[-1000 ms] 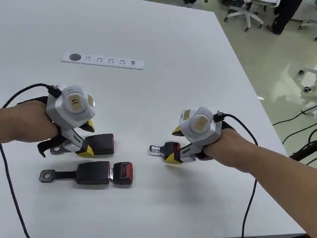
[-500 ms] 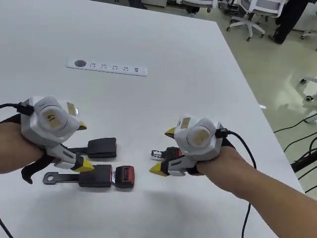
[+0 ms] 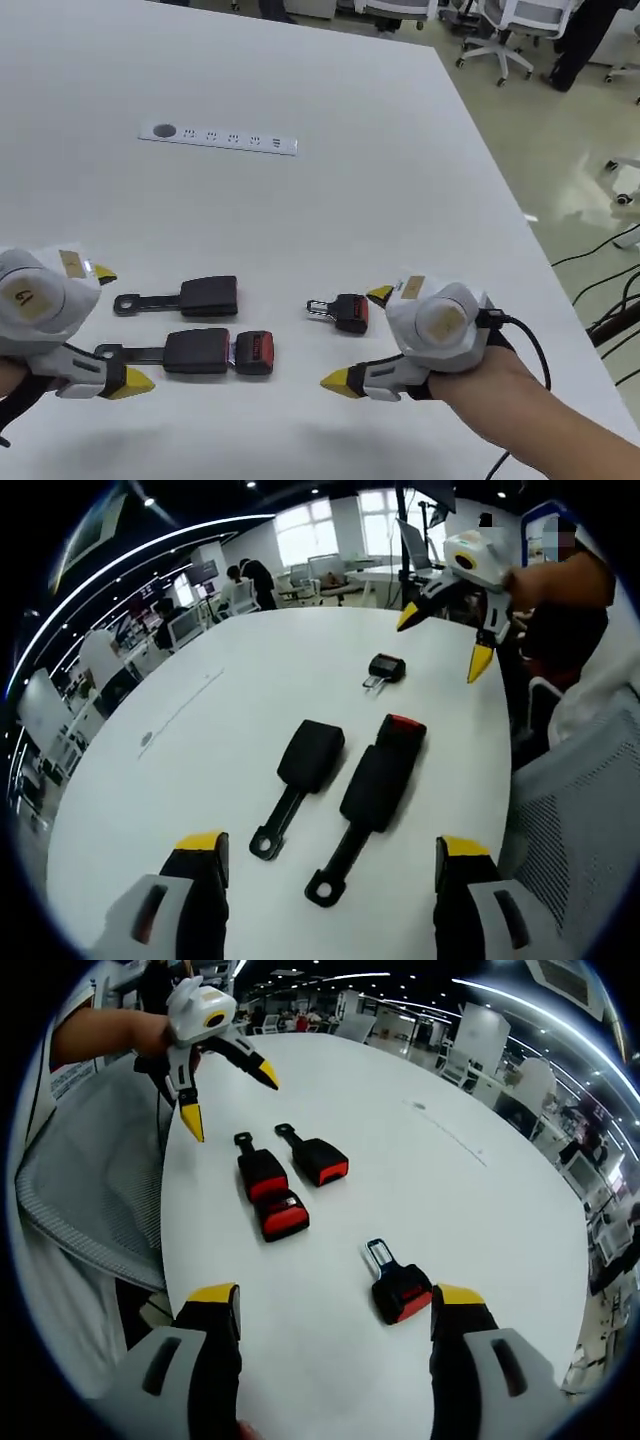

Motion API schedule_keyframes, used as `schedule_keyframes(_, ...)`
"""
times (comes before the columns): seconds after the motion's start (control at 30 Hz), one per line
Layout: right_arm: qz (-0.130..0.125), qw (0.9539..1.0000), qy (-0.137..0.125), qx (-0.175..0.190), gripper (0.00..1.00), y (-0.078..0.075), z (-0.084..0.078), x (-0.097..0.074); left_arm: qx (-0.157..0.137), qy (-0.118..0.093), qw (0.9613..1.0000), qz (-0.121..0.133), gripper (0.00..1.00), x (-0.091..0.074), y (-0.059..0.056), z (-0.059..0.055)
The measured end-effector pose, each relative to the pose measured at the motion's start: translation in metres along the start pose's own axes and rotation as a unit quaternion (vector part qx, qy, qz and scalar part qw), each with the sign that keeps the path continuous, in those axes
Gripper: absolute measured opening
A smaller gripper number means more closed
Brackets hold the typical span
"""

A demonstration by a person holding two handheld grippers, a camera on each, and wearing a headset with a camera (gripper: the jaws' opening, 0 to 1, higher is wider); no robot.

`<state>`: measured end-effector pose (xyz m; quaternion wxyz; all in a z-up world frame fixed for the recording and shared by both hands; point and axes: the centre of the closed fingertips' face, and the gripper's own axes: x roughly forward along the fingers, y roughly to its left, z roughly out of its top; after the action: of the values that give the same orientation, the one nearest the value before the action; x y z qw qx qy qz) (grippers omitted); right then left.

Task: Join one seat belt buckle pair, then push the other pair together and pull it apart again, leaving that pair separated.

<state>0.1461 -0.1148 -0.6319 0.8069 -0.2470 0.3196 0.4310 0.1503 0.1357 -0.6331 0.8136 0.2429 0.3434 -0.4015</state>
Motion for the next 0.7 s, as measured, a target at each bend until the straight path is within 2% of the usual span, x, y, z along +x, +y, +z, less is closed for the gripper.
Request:
schedule_keyframes(0.03, 0.000, 1.0000, -0.001, 0.005, 0.80, 0.000, -0.001, -0.001, -0.007, -0.002, 1.0000, 0.002, 0.88, -0.002, 0.001, -0.001)
schedule_keyframes(0.07, 0.002, 0.9999, -0.002, 0.016, 0.81, 0.002, -0.004, -0.005, -0.037, -0.007, 0.9993, 0.002, 0.88, -0.009, -0.002, -0.002)
schedule_keyframes(0.13, -0.002, 0.9999, 0.002, 0.010, 0.83, 0.003, -0.008, -0.008, -0.050, -0.008, 0.9987, 0.004, 0.91, -0.015, -0.003, -0.004)
schedule_keyframes(0.3, -0.012, 0.9996, -0.003, 0.026, 0.90, 0.003, -0.015, -0.020, -0.064, -0.006, 0.9977, 0.021, 0.99, -0.029, 0.000, -0.021)
schedule_keyframes(0.43, -0.028, 0.9986, -0.016, 0.043, 0.99, 0.001, -0.015, -0.023, -0.082, -0.007, 0.9963, 0.025, 1.00, -0.038, -0.004, -0.030)
schedule_keyframes(0.47, -0.027, 0.9983, -0.019, 0.048, 1.00, 0.002, -0.015, -0.025, -0.089, -0.006, 0.9957, 0.025, 1.00, -0.039, -0.001, -0.038)
schedule_keyframes(0.5, -0.031, 0.9974, -0.021, 0.061, 1.00, 0.003, -0.014, -0.027, -0.094, -0.007, 0.9952, 0.026, 1.00, -0.042, -0.005, -0.038)
schedule_keyframes(0.6, -0.034, 0.9968, -0.025, 0.067, 1.00, 0.005, -0.012, -0.028, -0.105, -0.005, 0.9941, 0.027, 1.00, -0.046, -0.011, -0.041)
schedule_keyframes(0.67, -0.037, 0.9963, -0.028, 0.072, 1.00, 0.007, -0.009, -0.028, -0.110, -0.008, 0.9934, 0.030, 1.00, -0.047, -0.010, -0.046)
schedule_keyframes(0.7, -0.037, 0.9961, -0.029, 0.074, 1.00, 0.008, -0.008, -0.029, -0.112, -0.009, 0.9931, 0.031, 1.00, -0.049, -0.012, -0.045)
